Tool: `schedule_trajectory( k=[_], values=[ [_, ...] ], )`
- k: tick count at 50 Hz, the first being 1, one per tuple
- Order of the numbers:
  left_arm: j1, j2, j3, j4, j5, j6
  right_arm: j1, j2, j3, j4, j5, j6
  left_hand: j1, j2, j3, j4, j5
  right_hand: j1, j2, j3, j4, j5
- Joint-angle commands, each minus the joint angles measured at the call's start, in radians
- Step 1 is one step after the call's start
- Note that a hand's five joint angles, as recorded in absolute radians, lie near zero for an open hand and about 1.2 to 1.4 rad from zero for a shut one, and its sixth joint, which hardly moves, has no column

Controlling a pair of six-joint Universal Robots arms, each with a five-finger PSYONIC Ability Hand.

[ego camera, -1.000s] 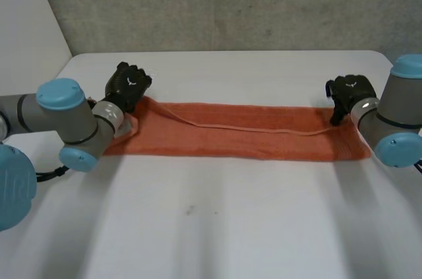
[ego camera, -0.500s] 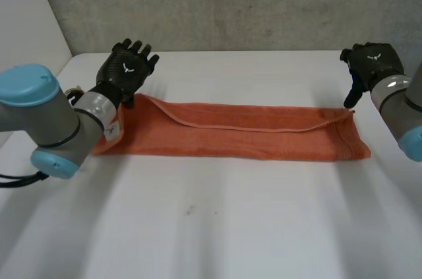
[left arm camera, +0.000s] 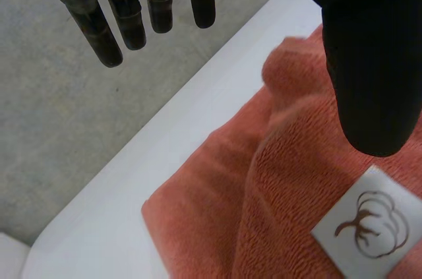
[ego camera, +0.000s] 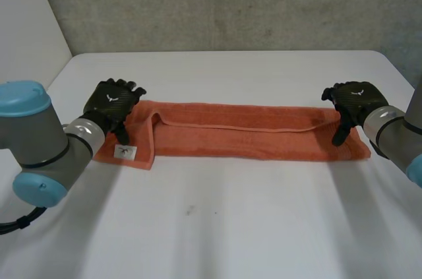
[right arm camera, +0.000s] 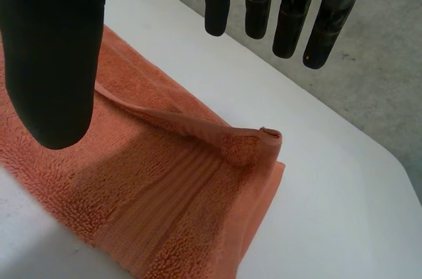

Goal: Fold the laundry

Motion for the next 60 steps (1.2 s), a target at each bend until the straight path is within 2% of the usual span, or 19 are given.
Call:
schedule_trajectory(
  k=[1, 6, 11, 17, 22, 31, 33, 35, 36, 38, 39, 40, 49, 60],
  values=[
    [-0.035, -0.059, 0.035, 0.015, -0.026, -0.013, -0.001, 0.004, 0.001, 0.003, -0.005, -0.001, 0.035, 0.040, 0.025, 0.036, 0.025, 0.063, 0.030, 0.045, 0.037, 0.044],
    [-0.110, -0.067, 0.065, 0.021, -0.049, -0.072, -0.003, 0.004, 0.012, 0.003, -0.007, -0.005, 0.041, 0.046, 0.031, 0.042, 0.031, 0.069, 0.036, 0.051, 0.043, 0.050],
    [-0.161, -0.066, 0.118, 0.021, -0.164, -0.245, -0.003, 0.004, 0.029, 0.002, -0.007, -0.027, 0.061, 0.066, 0.051, 0.062, 0.051, 0.069, 0.036, 0.051, 0.043, 0.050],
    [-0.192, -0.110, 0.193, 0.021, -0.237, -0.306, -0.001, 0.005, 0.035, 0.002, -0.008, -0.033, 0.117, 0.122, 0.107, 0.118, 0.107, 0.069, 0.036, 0.051, 0.043, 0.050],
    [-0.193, -0.208, 0.296, 0.020, -0.317, -0.294, 0.004, 0.005, 0.040, 0.003, -0.007, -0.031, 0.152, 0.157, 0.142, 0.153, 0.142, 0.069, 0.036, 0.051, 0.043, 0.050],
    [-0.186, -0.300, 0.376, 0.018, -0.362, -0.167, 0.004, 0.005, 0.044, 0.003, -0.008, -0.033, 0.176, 0.181, 0.166, 0.177, 0.166, 0.069, 0.036, 0.051, 0.043, 0.050],
    [-0.178, -0.314, 0.378, 0.020, -0.365, -0.139, 0.002, 0.005, 0.044, 0.003, -0.008, -0.033, 0.240, 0.245, 0.230, 0.241, 0.230, 0.069, 0.036, 0.051, 0.043, 0.050],
    [-0.175, -0.316, 0.379, 0.021, -0.368, -0.135, 0.001, 0.005, 0.043, 0.002, -0.008, -0.033, 0.352, 0.357, 0.341, 0.353, 0.341, 0.069, 0.036, 0.051, 0.043, 0.050],
    [-0.172, -0.311, 0.374, 0.021, -0.374, -0.133, 0.001, 0.005, 0.043, 0.002, -0.008, -0.033, 0.588, 0.593, 0.577, 0.589, 0.577, 0.069, 0.036, 0.051, 0.043, 0.050],
    [-0.164, -0.300, 0.365, 0.023, -0.376, -0.133, -0.001, 0.005, 0.043, 0.002, -0.008, -0.031, 0.882, 0.887, 0.872, 0.883, 0.872, 0.069, 0.036, 0.051, 0.043, 0.050],
    [-0.156, -0.290, 0.359, 0.024, -0.377, -0.132, -0.001, 0.005, 0.043, 0.002, -0.007, -0.031, 1.131, 1.136, 1.120, 1.132, 1.120, 0.069, 0.036, 0.051, 0.043, 0.050],
    [-0.155, -0.281, 0.356, 0.024, -0.379, -0.129, -0.001, 0.005, 0.043, 0.002, -0.007, -0.031, 1.185, 1.190, 1.175, 1.186, 1.175, 0.069, 0.036, 0.051, 0.043, 0.050],
    [-0.155, -0.095, 0.215, 0.029, -0.369, -0.026, 0.001, 0.001, 0.041, -0.003, 0.005, 0.010, 1.186, 1.191, 1.175, 1.187, 1.175, 0.007, -0.026, -0.010, -0.019, -0.012],
    [-0.169, 0.169, 0.022, 0.032, -0.328, 0.006, 0.054, 0.001, 0.031, -0.004, -0.018, 0.239, 1.186, 1.191, 1.175, 1.187, 1.175, -0.063, -0.096, -0.081, -0.089, -0.083]
  ],
)
